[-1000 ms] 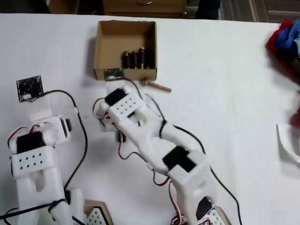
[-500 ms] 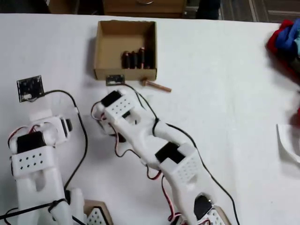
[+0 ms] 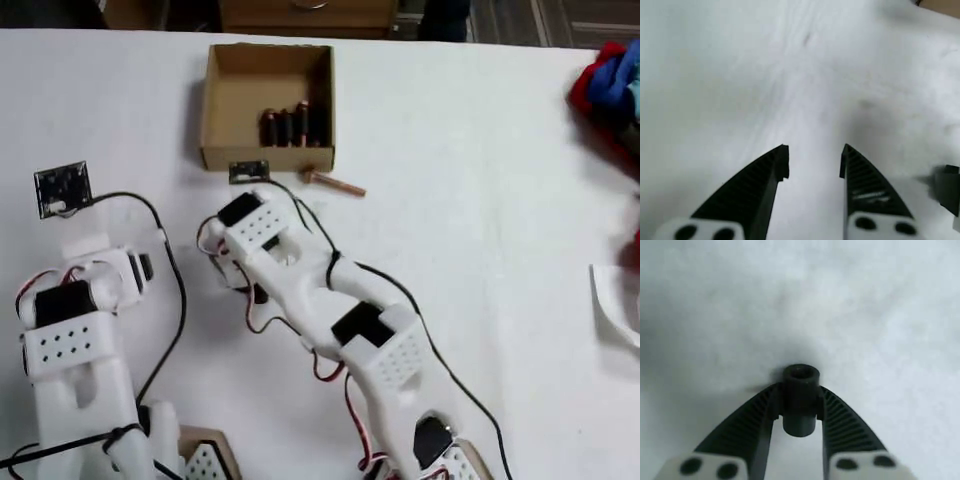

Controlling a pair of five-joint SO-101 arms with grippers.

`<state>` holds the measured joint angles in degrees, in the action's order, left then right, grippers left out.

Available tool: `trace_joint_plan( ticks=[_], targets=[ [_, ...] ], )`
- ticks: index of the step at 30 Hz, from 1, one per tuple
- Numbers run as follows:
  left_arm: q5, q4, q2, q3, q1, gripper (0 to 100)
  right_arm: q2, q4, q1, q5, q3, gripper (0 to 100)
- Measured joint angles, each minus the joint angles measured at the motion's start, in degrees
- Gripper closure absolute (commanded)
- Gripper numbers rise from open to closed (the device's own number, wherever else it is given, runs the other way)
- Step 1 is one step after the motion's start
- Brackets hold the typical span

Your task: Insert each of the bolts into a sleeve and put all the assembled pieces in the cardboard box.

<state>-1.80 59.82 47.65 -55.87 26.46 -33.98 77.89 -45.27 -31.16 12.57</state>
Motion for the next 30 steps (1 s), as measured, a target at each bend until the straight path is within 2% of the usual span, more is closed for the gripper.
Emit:
trace_joint_plan(
  ticks=[3, 8, 15, 20, 23, 28, 30],
  targets=[
    [0.0, 0.0, 0.0, 0.0, 0.0, 82, 0.0, 0.1, 1.2, 6.2, 0.1, 84.8],
    [0.0, 0.0, 0.0, 0.0, 0.1, 82, 0.0, 1.4, 3.4, 8.4, 0.1, 98.1],
    [0.0, 0.0, 0.0, 0.0, 0.0, 82, 0.0, 1.5, 5.8, 8.8, 0.1, 97.9],
    [0.0, 0.0, 0.0, 0.0, 0.0, 81, 0.0, 1.5, 10.6, 9.8, 0.3, 97.9],
    [0.4, 0.0, 0.0, 0.0, 0.1, 81, 0.4, 1.8, 16.3, 17.3, 2.0, 97.8],
    [8.4, -0.5, 0.0, 0.0, -1.4, 82, 9.1, 8.5, 25.2, 39.2, 3.7, 97.8],
    [9.1, -1.8, 0.0, 0.0, -3.7, 82, 14.2, 10.5, 28.6, 42.3, 3.7, 97.8]
  ],
)
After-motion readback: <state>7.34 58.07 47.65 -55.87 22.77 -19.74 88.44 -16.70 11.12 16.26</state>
